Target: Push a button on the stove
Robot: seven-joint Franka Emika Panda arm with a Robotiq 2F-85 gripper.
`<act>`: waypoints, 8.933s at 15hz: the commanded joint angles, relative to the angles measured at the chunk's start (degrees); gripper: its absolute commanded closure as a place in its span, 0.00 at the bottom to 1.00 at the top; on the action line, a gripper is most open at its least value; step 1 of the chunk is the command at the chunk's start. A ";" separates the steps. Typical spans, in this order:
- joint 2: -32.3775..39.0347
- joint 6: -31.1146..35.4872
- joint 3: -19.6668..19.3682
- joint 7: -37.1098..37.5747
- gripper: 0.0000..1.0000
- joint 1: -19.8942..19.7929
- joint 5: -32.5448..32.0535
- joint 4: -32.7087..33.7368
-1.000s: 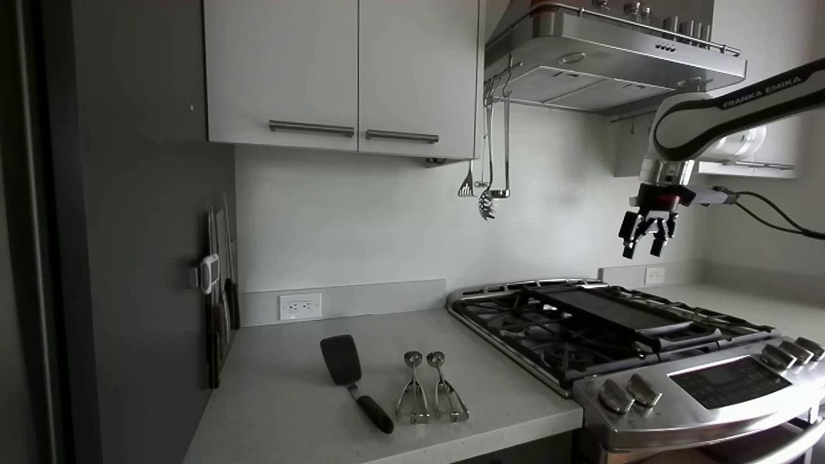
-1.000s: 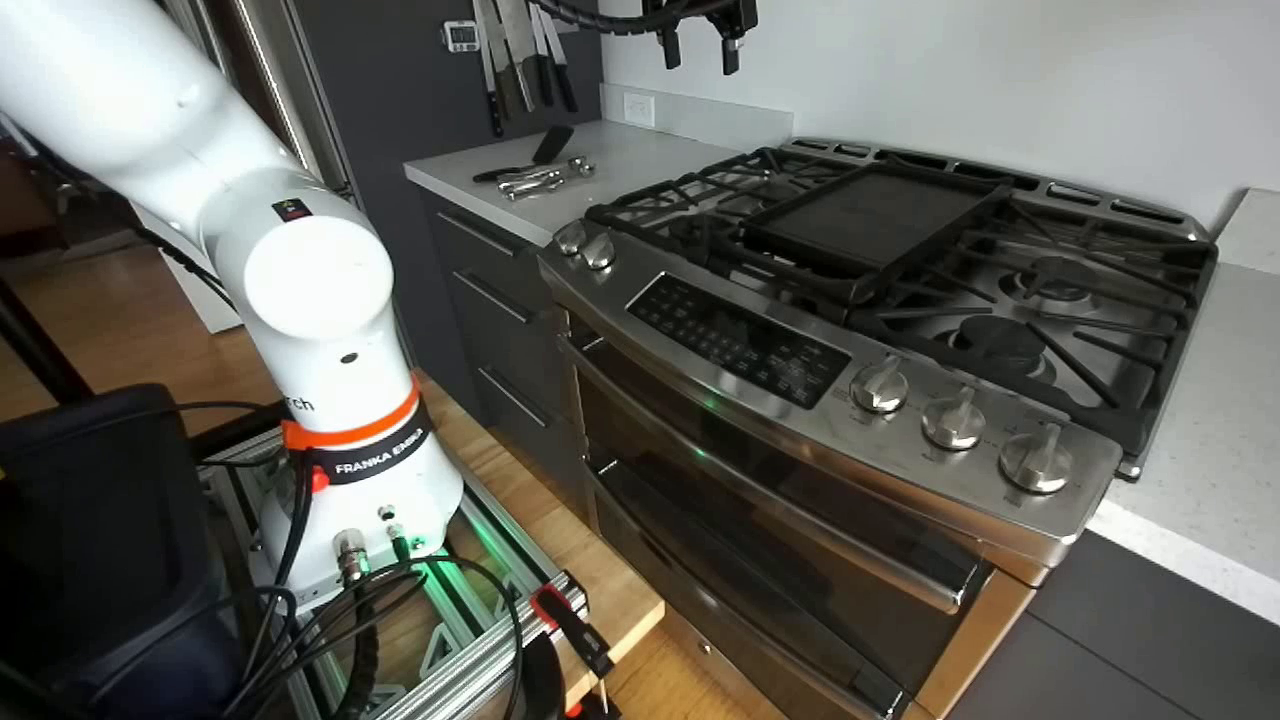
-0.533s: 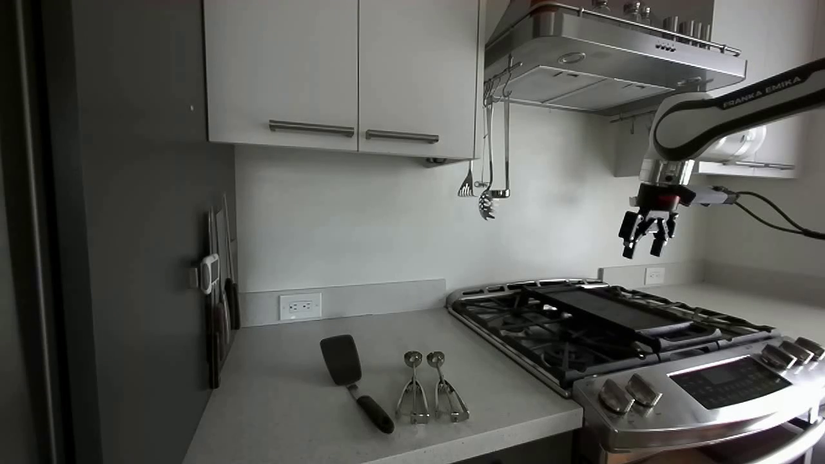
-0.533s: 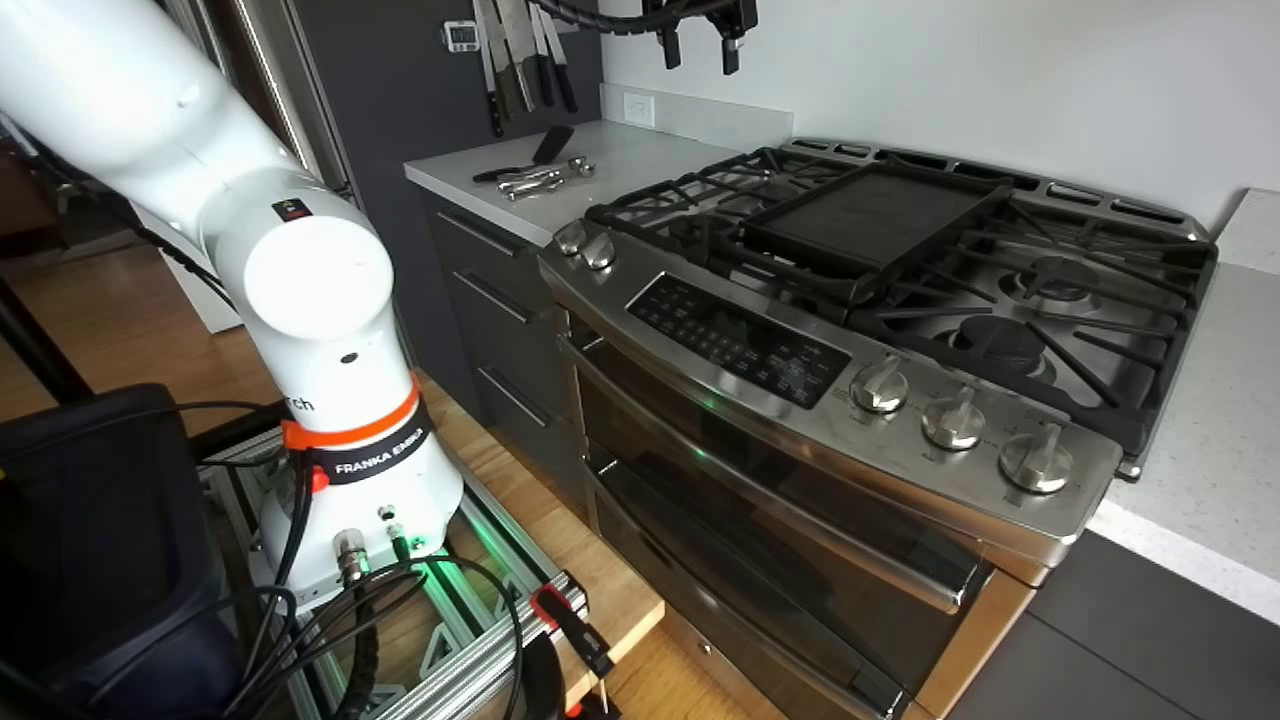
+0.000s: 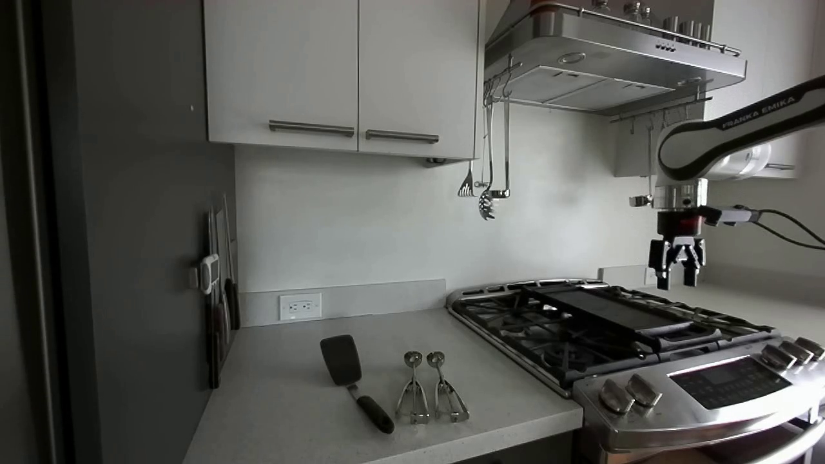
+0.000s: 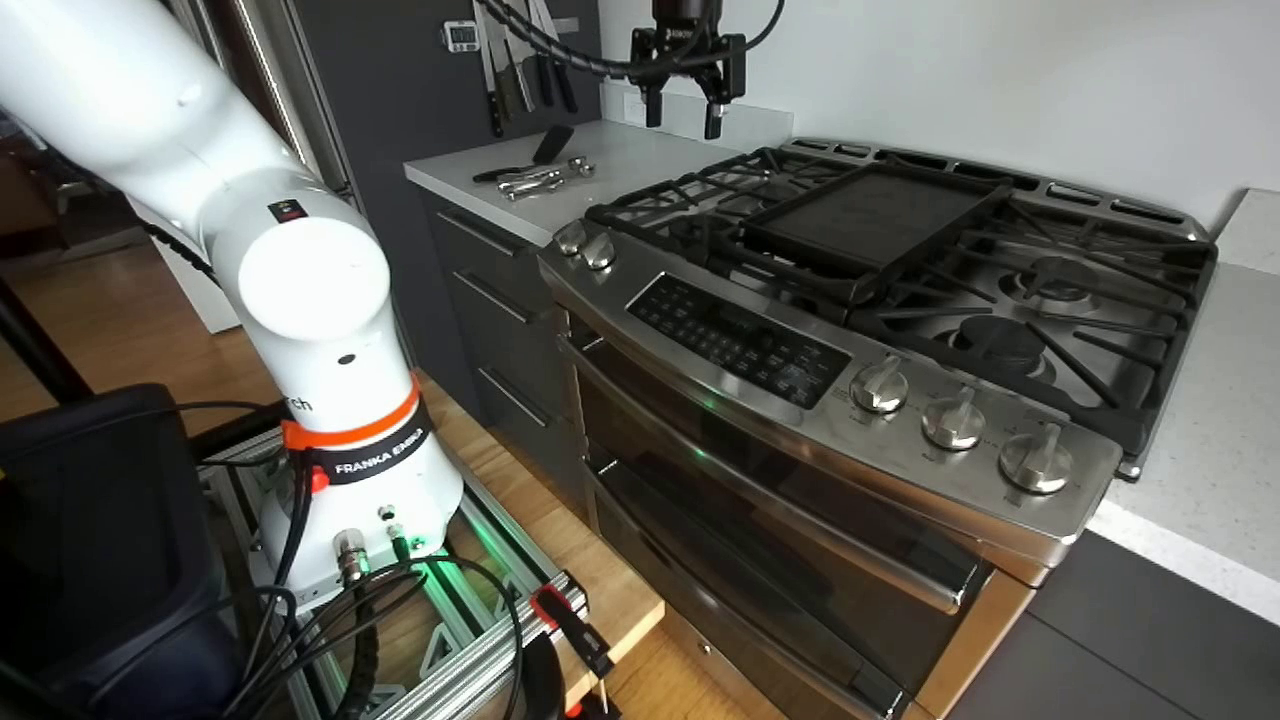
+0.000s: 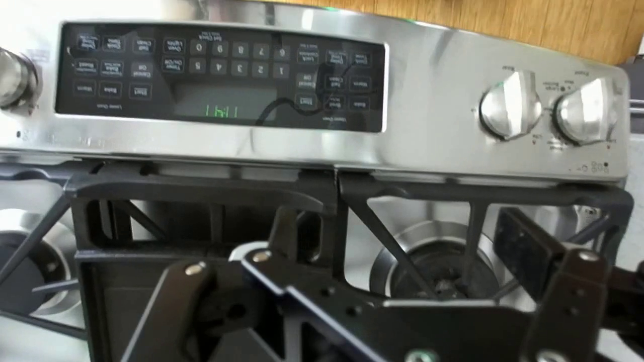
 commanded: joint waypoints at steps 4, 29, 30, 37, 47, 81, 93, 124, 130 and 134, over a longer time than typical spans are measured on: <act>-1.42 1.67 -5.19 -2.91 0.00 -5.01 -4.90 -7.73; 10.85 17.46 -9.32 -0.97 1.00 -11.30 -8.59 -13.20; 11.20 17.31 -9.31 -0.59 1.00 -11.51 -9.12 -13.17; 14.45 16.94 -9.92 0.05 1.00 -12.49 -9.96 -12.72; 17.69 19.04 -10.28 0.22 1.00 -13.07 -9.83 -11.78; 24.49 22.44 -10.45 -4.36 1.00 -12.44 -7.12 -8.94; 18.29 18.89 -9.81 -6.32 1.00 -12.14 -8.10 -11.47; 18.66 19.49 -10.14 -4.98 1.00 -12.32 -8.55 -11.26; 20.27 21.61 -10.26 -5.27 1.00 -12.41 -8.43 -11.19; 22.60 22.65 -10.39 -5.89 1.00 -12.35 -7.79 -10.45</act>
